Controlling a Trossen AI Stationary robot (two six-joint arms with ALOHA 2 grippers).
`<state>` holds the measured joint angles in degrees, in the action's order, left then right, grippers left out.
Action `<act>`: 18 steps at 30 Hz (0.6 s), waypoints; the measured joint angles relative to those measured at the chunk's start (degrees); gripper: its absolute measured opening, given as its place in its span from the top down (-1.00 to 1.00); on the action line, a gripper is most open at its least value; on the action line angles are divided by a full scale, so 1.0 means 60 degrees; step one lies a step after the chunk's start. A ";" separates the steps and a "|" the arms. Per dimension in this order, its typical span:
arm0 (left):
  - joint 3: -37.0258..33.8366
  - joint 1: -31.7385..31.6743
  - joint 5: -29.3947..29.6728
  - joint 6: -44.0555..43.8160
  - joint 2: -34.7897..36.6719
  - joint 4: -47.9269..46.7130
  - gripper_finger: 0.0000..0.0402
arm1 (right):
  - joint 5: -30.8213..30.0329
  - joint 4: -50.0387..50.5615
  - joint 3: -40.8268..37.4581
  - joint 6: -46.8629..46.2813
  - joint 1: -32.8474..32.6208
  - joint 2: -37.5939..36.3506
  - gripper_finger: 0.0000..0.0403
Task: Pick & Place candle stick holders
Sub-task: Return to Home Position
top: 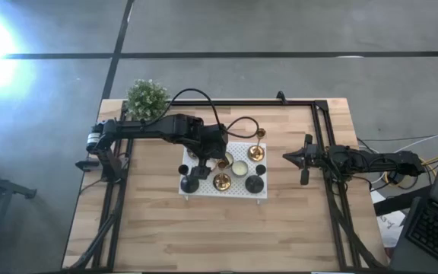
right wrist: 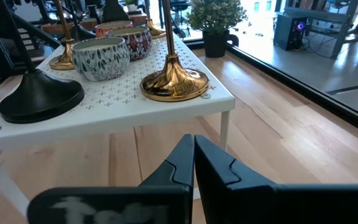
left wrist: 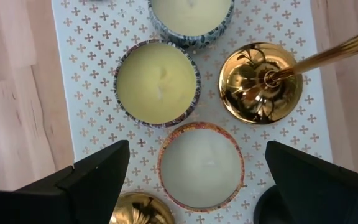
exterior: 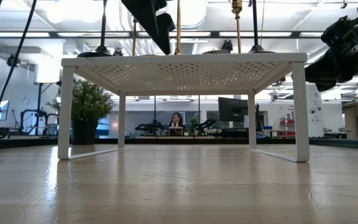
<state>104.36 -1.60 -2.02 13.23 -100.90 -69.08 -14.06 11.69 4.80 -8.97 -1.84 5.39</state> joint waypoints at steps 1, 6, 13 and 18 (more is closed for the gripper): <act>0.0005 0.0005 0.0000 0.0014 0.0004 -0.0007 -0.90 | 0.0002 0.0001 0.0000 0.0000 -0.0001 0.0002 0.96; 0.0354 0.0022 0.0029 0.0026 0.0011 -0.0168 -0.90 | 0.0000 0.0002 0.0000 0.0000 0.0001 0.0002 0.96; 0.0935 0.0120 0.0434 0.0268 0.0018 -0.0292 -0.90 | 0.0000 0.0001 0.0000 0.0000 0.0000 0.0002 0.96; 0.1194 0.0166 0.0787 0.0302 0.0018 -0.0348 -0.90 | 0.0000 -0.0001 0.0000 0.0000 -0.0001 0.0000 0.96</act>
<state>111.52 -0.60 2.70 15.05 -100.79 -71.17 -14.06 11.68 4.80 -8.97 -1.85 5.39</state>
